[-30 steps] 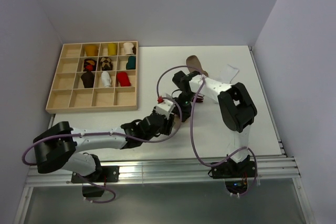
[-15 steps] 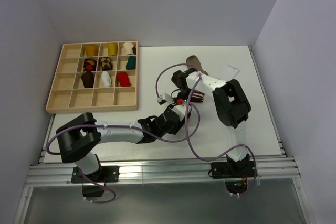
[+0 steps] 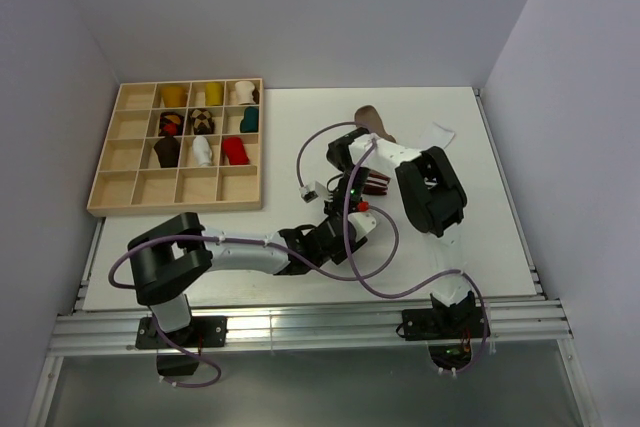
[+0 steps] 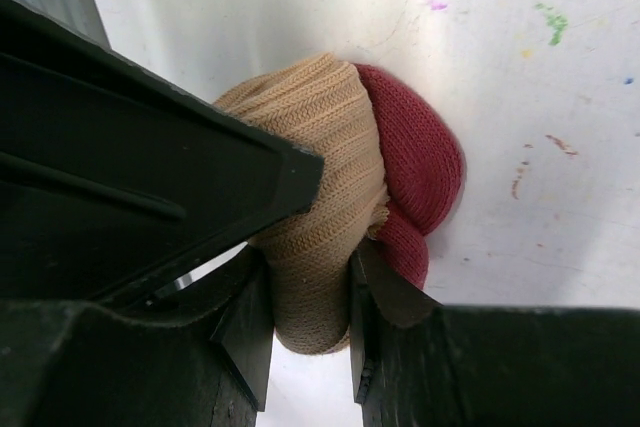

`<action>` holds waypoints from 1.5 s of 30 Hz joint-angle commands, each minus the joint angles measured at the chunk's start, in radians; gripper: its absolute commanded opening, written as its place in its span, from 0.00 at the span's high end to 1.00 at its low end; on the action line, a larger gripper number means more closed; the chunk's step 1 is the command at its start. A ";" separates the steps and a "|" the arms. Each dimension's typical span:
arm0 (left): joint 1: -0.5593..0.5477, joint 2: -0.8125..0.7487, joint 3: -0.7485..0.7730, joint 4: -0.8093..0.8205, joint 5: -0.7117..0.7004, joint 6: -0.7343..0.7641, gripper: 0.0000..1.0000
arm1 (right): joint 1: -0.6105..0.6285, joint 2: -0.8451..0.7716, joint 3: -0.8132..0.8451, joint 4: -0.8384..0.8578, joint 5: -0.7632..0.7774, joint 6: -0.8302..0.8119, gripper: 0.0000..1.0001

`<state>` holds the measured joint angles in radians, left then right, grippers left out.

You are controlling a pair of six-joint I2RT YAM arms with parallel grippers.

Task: Roll the socks
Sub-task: Roll the sock at the center of the board, then pick up the sock at the center of the board.

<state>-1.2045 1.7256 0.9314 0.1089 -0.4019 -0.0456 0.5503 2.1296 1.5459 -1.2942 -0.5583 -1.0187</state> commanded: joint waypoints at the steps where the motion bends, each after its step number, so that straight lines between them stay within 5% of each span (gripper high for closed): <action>1: -0.010 0.032 0.034 -0.018 -0.022 0.035 0.43 | 0.002 0.098 -0.035 0.015 0.107 -0.003 0.80; 33: 0.022 0.245 0.142 -0.164 0.132 0.030 0.35 | 0.000 0.147 -0.003 0.003 0.133 0.014 0.81; 36: 0.037 0.272 0.161 -0.176 0.149 0.024 0.42 | 0.002 0.145 -0.003 -0.001 0.133 0.009 0.81; 45: 0.060 0.319 0.185 -0.195 0.199 0.016 0.87 | 0.003 0.133 -0.007 -0.025 0.103 -0.015 0.78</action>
<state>-1.1942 1.9221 1.1305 -0.0456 -0.2836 -0.0334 0.5117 2.2017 1.5948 -1.4307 -0.4725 -0.9863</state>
